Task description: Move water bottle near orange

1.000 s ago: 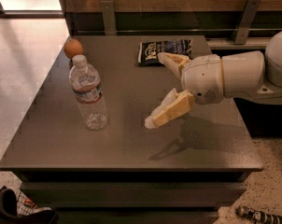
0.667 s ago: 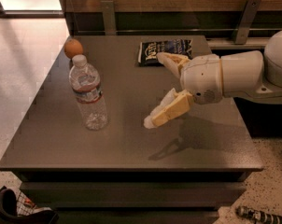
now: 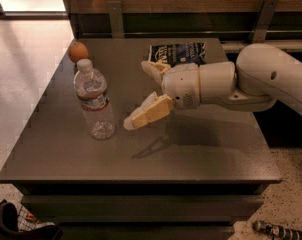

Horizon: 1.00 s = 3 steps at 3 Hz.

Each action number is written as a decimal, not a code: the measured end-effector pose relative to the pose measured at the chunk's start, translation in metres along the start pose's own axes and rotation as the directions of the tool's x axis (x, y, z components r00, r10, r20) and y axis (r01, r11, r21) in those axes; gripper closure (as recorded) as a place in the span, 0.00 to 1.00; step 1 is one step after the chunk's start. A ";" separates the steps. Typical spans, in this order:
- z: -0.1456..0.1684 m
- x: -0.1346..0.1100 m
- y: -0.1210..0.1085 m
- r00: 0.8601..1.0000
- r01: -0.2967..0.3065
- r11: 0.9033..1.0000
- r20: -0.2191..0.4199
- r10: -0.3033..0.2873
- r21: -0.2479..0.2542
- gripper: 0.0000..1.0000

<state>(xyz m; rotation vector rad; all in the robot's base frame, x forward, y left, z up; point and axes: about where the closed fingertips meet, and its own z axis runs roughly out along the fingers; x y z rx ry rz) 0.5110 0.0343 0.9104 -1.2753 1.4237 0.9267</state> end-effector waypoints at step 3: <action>0.065 -0.010 0.021 0.986 -0.051 0.994 0.156 0.065 -0.092 0.00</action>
Offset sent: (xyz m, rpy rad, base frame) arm -0.0080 0.0663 -0.0103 0.1868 0.0711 0.0589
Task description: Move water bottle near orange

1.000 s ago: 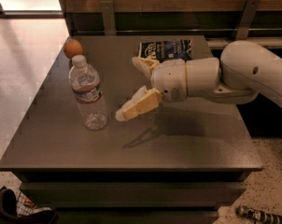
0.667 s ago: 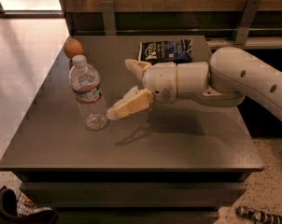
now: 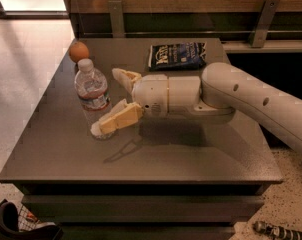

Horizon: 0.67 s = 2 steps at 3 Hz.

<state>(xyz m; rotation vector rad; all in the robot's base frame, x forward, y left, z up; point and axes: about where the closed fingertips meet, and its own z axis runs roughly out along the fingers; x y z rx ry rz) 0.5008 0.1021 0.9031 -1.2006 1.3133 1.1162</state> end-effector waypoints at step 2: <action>0.023 -0.003 0.012 0.999 0.025 0.999 0.039 -0.023 -0.040 0.39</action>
Offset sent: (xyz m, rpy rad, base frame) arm -0.0079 0.0195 -0.0003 0.0339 -0.0185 0.0338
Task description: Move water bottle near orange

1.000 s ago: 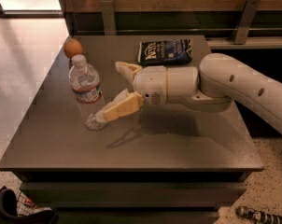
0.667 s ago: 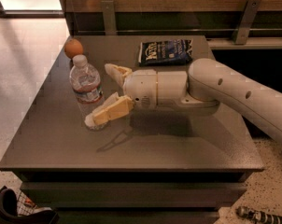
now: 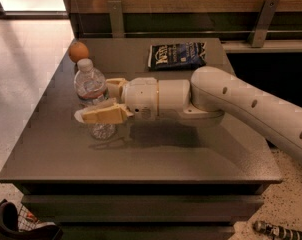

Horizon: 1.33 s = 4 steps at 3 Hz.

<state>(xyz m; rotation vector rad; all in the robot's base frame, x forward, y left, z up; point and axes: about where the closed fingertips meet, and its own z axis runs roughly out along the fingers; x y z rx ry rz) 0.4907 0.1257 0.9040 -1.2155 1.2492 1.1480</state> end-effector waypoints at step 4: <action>0.004 -0.008 -0.004 1.000 -0.003 1.000 0.000 0.003 -0.009 1.00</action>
Offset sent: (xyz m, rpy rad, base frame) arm -0.0011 0.0017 0.0007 0.0000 -0.0012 0.0035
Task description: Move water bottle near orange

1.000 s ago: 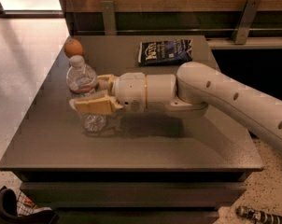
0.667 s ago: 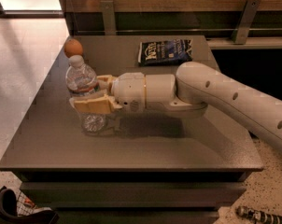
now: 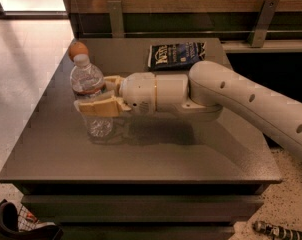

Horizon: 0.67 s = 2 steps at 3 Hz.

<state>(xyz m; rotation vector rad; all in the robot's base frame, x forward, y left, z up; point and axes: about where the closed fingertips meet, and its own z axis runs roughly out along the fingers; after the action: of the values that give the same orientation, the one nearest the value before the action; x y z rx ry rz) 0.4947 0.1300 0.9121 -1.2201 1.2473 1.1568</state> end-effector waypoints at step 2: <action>-0.015 -0.048 -0.089 1.000 -0.010 0.996 0.023 0.008 0.094 1.00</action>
Offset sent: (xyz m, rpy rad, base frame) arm 0.1520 -0.0278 0.0860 0.0388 -0.0186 -0.1650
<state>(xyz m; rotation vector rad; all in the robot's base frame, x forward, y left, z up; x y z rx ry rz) 0.5829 0.1140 0.9613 -1.1302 1.2767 1.1032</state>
